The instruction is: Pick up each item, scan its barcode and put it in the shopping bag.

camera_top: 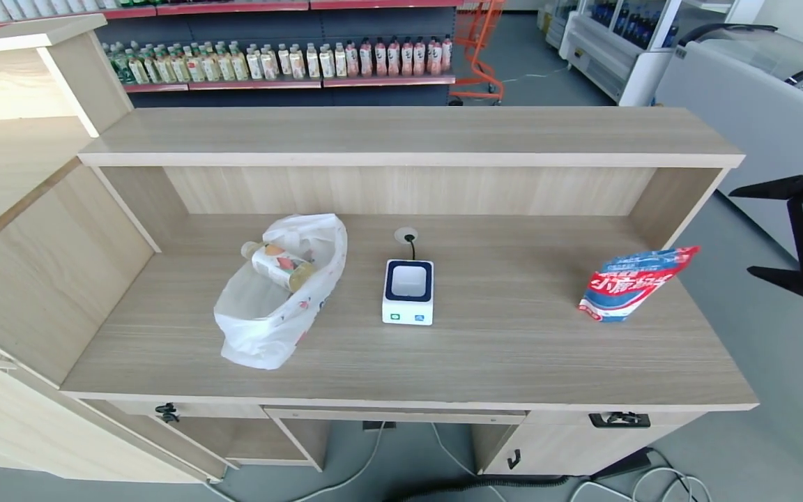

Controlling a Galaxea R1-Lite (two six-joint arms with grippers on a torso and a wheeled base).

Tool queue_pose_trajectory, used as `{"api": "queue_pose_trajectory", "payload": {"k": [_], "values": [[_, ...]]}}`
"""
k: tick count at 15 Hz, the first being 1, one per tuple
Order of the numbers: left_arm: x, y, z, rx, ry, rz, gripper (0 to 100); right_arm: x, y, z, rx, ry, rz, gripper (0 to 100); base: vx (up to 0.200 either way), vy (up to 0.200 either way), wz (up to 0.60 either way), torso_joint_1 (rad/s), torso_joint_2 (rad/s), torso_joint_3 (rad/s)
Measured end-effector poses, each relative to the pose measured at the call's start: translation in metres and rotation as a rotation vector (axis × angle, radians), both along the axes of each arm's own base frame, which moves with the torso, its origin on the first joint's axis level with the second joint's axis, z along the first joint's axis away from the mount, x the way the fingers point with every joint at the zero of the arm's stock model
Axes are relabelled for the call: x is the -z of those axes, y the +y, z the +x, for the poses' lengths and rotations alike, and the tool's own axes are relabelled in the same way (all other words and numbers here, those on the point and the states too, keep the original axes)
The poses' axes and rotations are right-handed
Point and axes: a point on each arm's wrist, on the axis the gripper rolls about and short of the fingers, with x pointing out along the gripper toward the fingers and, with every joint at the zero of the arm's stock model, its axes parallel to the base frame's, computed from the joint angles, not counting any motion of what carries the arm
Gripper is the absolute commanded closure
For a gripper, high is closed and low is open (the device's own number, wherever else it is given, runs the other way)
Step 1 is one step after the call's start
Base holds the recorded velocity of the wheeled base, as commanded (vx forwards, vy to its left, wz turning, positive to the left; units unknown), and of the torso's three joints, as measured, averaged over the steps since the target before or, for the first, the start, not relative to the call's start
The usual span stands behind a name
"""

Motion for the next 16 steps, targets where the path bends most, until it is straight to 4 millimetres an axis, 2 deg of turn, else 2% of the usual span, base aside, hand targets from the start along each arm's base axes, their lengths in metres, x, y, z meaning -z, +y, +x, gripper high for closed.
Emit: {"api": "queue_pose_trajectory", "payload": {"k": [3,6,10,12,13,16], "values": [[0.0,0.0,0.001,0.001,0.008,0.0,0,0.003,-0.004,0.008,0.008,0.014,0.015,0,0.0,-0.2,0.0,0.002,0.0,0.001],[0.0,0.0,0.0,0.0,0.002,-0.004,0,0.01,-0.005,0.014,0.024,0.044,0.057,0,0.0,0.0,0.0,0.0,0.0,0.0],[0.0,0.0,0.0,0.0,0.0,-0.004,0,0.033,-0.002,0.036,0.093,0.129,0.082,0,0.0,0.0,0.0,0.0,0.0,0.0],[0.0,0.0,0.0,0.0,-0.001,-0.004,0,0.045,0.006,0.056,0.121,0.168,0.111,0,0.0,0.0,0.0,0.0,0.0,0.0],[0.0,0.0,0.0,0.0,-0.001,-0.004,0,0.044,0.015,0.07,0.124,0.158,0.142,0,0.0,0.0,0.0,0.0,0.0,0.0],[0.0,0.0,0.0,0.0,-0.001,-0.004,0,0.04,0.055,0.1,0.059,0.134,0.2,0,0.0,0.0,0.0,0.0,0.0,0.0]]}}
